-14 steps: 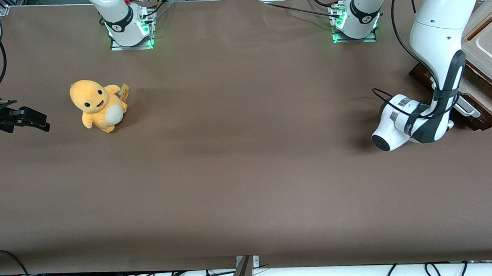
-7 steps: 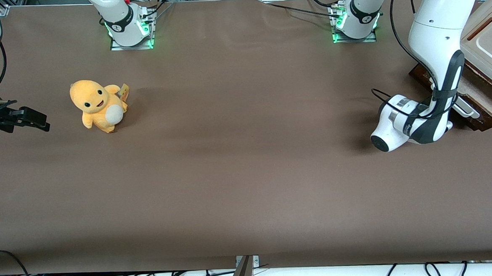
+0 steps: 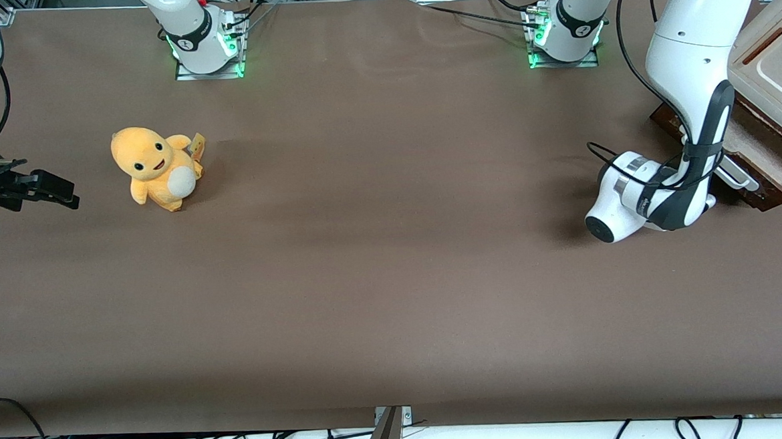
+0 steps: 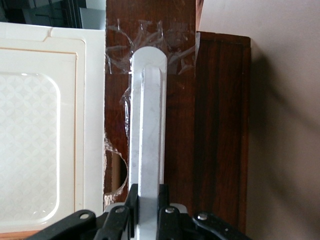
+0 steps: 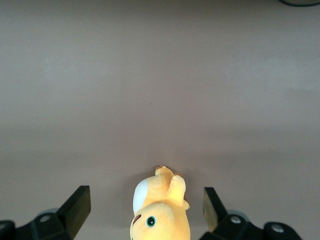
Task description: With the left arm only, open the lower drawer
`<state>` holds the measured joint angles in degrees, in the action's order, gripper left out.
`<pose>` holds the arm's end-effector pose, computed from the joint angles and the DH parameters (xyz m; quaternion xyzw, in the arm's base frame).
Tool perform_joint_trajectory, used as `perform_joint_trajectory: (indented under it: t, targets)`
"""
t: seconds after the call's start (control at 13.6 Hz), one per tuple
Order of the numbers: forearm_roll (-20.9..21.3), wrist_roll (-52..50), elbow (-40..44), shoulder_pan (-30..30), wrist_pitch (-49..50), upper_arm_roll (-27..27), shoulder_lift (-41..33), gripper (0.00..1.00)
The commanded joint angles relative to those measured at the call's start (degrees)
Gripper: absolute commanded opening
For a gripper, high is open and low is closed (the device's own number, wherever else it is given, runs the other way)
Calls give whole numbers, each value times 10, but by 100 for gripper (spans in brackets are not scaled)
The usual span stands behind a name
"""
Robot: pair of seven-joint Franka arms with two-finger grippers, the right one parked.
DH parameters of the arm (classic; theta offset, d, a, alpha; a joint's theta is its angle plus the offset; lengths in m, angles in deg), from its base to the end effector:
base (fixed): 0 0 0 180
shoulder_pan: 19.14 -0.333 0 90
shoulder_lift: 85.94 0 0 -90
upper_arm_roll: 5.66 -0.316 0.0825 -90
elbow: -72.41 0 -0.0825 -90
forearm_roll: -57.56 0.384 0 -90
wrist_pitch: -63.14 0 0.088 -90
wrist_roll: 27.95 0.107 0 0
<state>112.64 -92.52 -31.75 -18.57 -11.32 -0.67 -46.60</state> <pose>0.5400 0.0536 0.1728 -0.7249 -0.2305 0.1737 0.6255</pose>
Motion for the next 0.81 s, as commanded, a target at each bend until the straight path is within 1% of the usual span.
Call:
perform_joint_trajectory:
  t: [0.0,0.22,0.73]
  targets:
    - [-12,0,33,8,2,-2,15,0]
    - [-21,0,38,12,3,-2,17,0]
    - [-23,0,39,15,10,-2,17,0]
